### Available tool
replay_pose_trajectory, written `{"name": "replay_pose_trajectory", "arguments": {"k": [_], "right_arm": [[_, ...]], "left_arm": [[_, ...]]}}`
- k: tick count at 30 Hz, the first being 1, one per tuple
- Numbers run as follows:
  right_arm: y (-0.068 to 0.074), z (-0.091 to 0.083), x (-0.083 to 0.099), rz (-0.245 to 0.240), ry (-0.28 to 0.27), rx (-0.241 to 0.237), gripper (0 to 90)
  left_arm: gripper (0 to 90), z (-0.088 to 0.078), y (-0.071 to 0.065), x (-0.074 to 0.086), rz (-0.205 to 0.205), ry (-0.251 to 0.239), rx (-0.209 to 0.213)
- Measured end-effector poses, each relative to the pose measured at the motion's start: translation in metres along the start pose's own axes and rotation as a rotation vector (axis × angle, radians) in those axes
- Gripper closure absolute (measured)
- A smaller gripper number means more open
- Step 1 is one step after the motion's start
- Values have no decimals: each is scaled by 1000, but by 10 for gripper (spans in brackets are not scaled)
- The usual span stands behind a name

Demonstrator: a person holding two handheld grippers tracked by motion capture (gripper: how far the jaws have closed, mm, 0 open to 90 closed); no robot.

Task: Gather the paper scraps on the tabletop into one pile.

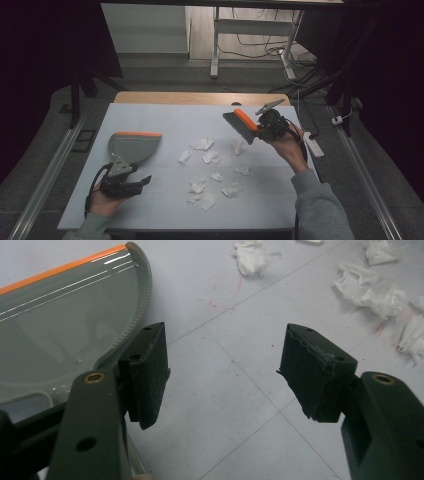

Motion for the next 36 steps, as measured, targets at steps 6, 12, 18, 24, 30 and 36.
{"name": "replay_pose_trajectory", "arguments": {"k": [6, 12, 18, 24, 30, 36], "right_arm": [[-9, 14, -1, -9, 103, 27, 694], [-12, 27, 1, 0, 164, 24, 694], [-15, 39, 1, 10, 213, 48, 694], [-6, 49, -3, -18, 236, 27, 694], [24, 55, -10, -124, 268, -25, 696], [52, 49, -11, -168, 229, -149, 696]], "left_arm": [[364, 1, -2, -1, 10, 1, 7], [364, 3, 0, 1, 3, 7, 8], [364, 3, 0, 2, 6, 9, 6], [365, 4, -2, 2, 11, 12, 10], [365, 4, -1, 2, 10, 11, 10], [365, 4, -2, 1, 12, 11, 12]]}}
Point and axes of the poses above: each handheld gripper's, and its own axes: z roughly forward along the jaws, x roughly out of its underside, y roughly to its left, the point moved 3 cm from there along z, roughly forward along the jaws, and after that the axes turned 9 degrees about -x, right-handed, at the moved point
